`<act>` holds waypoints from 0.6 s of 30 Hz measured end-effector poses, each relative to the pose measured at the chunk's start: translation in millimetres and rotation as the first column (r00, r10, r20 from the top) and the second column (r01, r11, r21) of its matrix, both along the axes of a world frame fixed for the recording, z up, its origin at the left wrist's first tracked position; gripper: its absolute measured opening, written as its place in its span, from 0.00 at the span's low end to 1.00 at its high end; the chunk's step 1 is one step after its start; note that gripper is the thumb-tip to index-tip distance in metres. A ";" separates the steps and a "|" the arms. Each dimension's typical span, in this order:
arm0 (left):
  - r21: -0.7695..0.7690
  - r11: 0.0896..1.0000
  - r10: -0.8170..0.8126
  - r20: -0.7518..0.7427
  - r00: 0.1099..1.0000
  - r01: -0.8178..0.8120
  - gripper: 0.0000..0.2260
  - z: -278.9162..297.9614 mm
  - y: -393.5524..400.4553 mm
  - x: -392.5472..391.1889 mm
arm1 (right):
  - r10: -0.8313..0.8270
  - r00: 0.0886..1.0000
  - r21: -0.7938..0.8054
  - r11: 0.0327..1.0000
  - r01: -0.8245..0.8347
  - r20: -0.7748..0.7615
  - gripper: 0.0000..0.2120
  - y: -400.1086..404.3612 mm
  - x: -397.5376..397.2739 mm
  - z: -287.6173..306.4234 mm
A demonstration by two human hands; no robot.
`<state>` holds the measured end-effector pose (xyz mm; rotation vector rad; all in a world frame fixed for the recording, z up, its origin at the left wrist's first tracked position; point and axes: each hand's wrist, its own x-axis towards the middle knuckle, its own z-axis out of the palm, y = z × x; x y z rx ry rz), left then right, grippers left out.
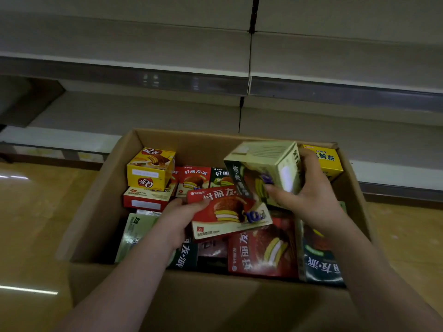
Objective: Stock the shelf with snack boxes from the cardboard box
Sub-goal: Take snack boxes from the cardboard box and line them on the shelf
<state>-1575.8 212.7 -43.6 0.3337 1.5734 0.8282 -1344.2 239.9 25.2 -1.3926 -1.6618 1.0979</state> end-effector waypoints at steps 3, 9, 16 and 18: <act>-0.013 0.999 0.053 0.083 0.995 -0.052 0.18 -2.8 1.7 -0.9 | -0.054 0.863 0.291 0.950 -0.110 0.502 0.43 -10.0 -18.4 -8.0; -0.052 0.997 0.071 0.132 0.989 -0.065 0.15 -10.8 3.3 -1.4 | 0.088 0.615 0.353 0.753 -0.556 0.783 0.39 -34.2 -29.4 -69.8; -0.027 0.999 0.050 0.132 0.990 -0.047 0.11 -10.5 7.1 -3.7 | 0.060 0.995 0.101 0.993 -0.067 0.074 0.09 -21.8 -27.0 -39.7; -0.002 0.999 0.034 0.123 0.992 -0.034 0.10 -9.7 9.3 -3.8 | -0.215 0.975 -0.129 0.970 0.207 -0.057 0.11 -8.1 -20.5 -41.7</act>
